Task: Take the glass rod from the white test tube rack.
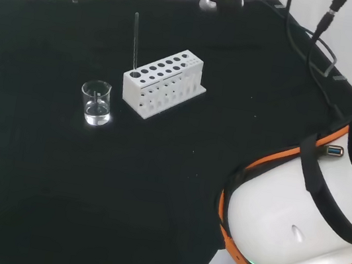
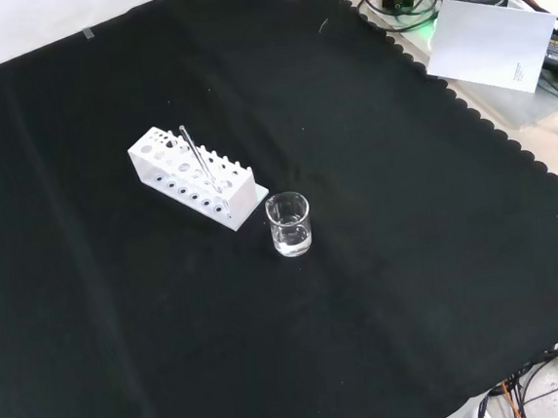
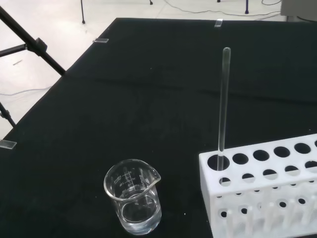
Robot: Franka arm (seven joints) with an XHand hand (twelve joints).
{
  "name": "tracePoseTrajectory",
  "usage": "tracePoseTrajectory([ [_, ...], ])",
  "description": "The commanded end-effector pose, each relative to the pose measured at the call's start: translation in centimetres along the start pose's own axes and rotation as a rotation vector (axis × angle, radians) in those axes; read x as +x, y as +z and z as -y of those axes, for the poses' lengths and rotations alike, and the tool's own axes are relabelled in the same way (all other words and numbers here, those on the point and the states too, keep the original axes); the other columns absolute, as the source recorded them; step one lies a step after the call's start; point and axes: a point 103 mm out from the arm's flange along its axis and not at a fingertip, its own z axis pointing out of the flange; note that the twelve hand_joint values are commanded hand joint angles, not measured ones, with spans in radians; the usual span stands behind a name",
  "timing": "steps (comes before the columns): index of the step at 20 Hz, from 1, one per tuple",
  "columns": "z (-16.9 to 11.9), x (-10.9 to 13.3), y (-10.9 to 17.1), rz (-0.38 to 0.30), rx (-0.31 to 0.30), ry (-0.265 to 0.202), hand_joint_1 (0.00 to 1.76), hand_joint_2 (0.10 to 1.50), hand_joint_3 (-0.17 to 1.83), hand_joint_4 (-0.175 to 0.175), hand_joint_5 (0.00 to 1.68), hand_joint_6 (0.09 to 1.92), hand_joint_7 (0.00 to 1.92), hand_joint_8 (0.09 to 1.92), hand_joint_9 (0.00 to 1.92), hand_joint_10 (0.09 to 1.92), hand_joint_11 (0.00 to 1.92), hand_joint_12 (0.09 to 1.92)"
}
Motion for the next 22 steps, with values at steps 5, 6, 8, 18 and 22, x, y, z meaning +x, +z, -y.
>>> tracePoseTrajectory([
  [5,-4.6,-0.5,1.7,0.0,0.003,-0.075,0.47,1.02,0.32,-0.161,0.3,0.09,0.22,0.87,0.4,0.89,0.06,1.49],
  [6,-5.0,-0.8,1.9,-0.001,0.008,-0.08,0.47,1.02,0.32,-0.161,0.3,0.09,0.22,0.87,0.42,0.89,0.06,1.49],
  [8,-5.8,-1.4,2.4,-0.005,0.017,-0.089,0.47,1.02,0.32,-0.161,0.3,0.09,0.23,0.87,0.44,0.89,0.07,1.49],
  [18,-9.4,-3.4,4.1,-0.014,0.062,-0.112,0.47,1.03,0.31,-0.164,0.32,0.1,0.26,0.87,0.5,0.91,0.09,1.48],
  [22,-10.5,-3.8,4.7,-0.008,0.076,-0.121,0.47,1.03,0.31,-0.17,0.34,0.12,0.29,0.88,0.52,0.92,0.12,1.47],
])
